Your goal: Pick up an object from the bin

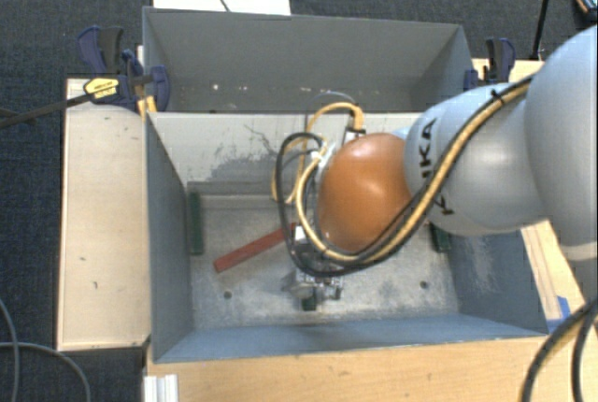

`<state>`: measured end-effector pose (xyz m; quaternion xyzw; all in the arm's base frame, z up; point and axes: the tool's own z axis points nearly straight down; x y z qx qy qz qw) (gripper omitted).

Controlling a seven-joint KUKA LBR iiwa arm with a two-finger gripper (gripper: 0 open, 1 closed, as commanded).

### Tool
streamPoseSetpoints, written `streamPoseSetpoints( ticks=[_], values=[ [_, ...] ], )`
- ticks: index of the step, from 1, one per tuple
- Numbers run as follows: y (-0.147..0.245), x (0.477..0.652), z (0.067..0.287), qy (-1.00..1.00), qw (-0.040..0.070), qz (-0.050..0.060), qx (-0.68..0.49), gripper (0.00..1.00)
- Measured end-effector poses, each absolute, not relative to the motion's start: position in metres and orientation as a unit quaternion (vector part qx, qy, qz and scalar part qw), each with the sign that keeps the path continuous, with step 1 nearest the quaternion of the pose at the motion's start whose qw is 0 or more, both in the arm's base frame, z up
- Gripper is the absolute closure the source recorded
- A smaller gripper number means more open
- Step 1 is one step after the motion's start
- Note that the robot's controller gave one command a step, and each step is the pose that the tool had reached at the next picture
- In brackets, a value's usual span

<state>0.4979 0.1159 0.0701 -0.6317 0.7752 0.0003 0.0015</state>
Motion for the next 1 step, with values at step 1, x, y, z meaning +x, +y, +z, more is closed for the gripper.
streamPoseSetpoints(
  ticks=[1],
  values=[
    [0.1341,0.5289,0.2085,0.779,0.006,-0.002,-0.627,1.0]
  ],
)
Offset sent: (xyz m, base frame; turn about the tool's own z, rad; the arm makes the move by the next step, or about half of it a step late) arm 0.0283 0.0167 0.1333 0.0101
